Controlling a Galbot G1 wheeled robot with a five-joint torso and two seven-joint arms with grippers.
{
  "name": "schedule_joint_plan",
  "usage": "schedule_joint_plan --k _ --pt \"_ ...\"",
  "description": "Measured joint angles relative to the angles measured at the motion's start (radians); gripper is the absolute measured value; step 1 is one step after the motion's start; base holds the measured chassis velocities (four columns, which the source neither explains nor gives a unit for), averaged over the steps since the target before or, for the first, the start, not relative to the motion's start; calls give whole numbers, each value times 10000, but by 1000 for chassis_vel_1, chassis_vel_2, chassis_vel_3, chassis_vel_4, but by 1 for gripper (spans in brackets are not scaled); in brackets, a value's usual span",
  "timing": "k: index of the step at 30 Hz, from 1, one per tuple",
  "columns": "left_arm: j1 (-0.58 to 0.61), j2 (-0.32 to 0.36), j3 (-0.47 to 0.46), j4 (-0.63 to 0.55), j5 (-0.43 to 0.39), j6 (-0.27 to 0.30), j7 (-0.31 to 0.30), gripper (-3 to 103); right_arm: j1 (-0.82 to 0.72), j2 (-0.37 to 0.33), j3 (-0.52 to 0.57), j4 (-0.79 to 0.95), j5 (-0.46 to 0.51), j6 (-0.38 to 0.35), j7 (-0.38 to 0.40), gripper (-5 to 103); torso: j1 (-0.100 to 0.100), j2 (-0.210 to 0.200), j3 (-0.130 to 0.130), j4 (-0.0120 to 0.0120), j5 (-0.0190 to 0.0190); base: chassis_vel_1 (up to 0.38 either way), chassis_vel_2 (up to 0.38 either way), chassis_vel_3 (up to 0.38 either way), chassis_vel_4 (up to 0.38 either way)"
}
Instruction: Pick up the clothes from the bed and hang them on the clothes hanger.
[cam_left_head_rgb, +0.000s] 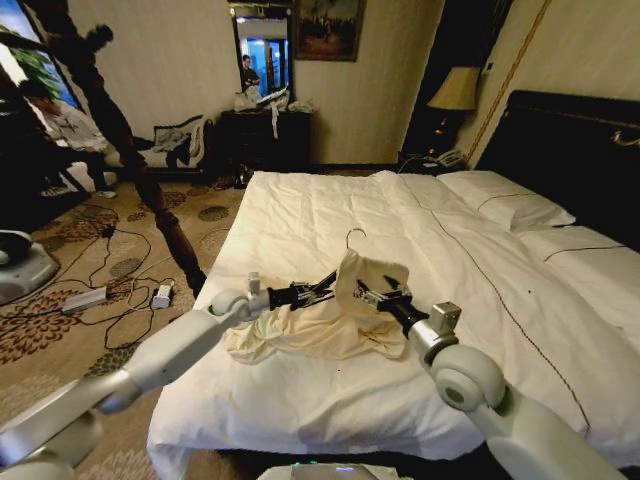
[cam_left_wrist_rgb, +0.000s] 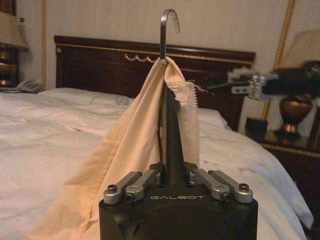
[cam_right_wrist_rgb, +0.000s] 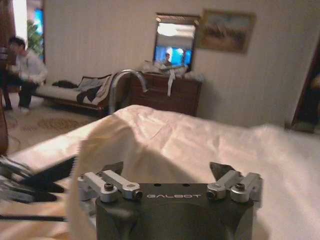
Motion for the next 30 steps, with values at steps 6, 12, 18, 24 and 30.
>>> schedule_joint_plan --k 6,12,18,24,30 --pt "131 236 -186 -124 215 -199 222 18 34 -701 -125 -426 -724 248 -570 100 0 0 0 2 -1 0 0 0 0" --pt "137 -9 -213 -106 221 -228 206 18 112 -923 -216 -915 -1368 407 -820 100 0 0 0 -6 0 0 0 0 0" --pt "167 -345 -209 -137 242 -248 195 18 333 -929 -442 -1461 -2185 369 -807 103 0 0 0 0 0 0 0 0 0" --pt "166 -306 -145 -279 238 -215 289 18 450 -971 -549 -1868 -2996 44 -472 87 1 0 0 0 2 0 0 0 0" --pt "157 -257 -95 -365 233 -174 347 18 470 -1340 -548 -2266 -5399 267 -1116 68 0 0 0 -2 0 0 0 0 0"
